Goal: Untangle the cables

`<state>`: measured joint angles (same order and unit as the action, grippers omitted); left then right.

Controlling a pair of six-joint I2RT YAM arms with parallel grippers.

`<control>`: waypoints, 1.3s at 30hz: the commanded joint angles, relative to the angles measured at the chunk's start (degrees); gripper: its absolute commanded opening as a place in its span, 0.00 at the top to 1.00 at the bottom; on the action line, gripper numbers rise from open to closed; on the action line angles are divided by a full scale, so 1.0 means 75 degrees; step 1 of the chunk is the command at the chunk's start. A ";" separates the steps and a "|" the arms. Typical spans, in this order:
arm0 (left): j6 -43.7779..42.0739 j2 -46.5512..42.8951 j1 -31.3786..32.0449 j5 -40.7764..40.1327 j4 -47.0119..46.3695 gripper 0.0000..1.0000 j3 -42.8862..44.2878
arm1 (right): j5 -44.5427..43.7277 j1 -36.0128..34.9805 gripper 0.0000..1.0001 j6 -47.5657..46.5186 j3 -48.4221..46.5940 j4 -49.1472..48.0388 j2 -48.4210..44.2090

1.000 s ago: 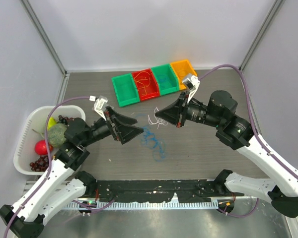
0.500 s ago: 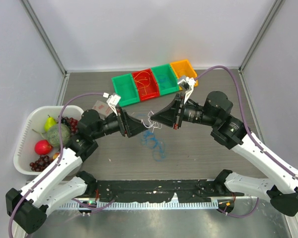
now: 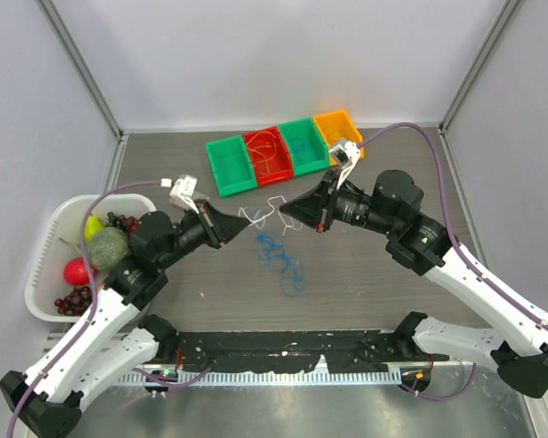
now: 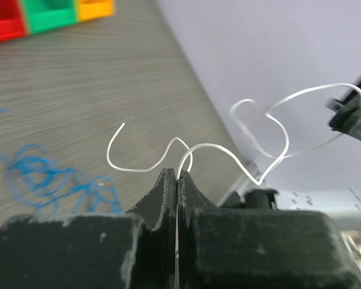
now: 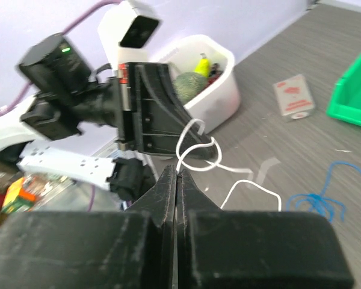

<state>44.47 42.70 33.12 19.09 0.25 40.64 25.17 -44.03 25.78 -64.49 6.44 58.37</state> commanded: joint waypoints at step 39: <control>-0.1195 -0.2576 -0.0022 -0.3999 0.4349 0.12 0.0441 | -0.2828 0.0703 0.99 -0.0707 -0.4912 -0.2053 0.6699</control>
<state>34.87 24.38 33.08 -13.08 33.71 45.32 5.56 -39.44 22.13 -95.20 -5.13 104.36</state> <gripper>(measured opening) 0.884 0.031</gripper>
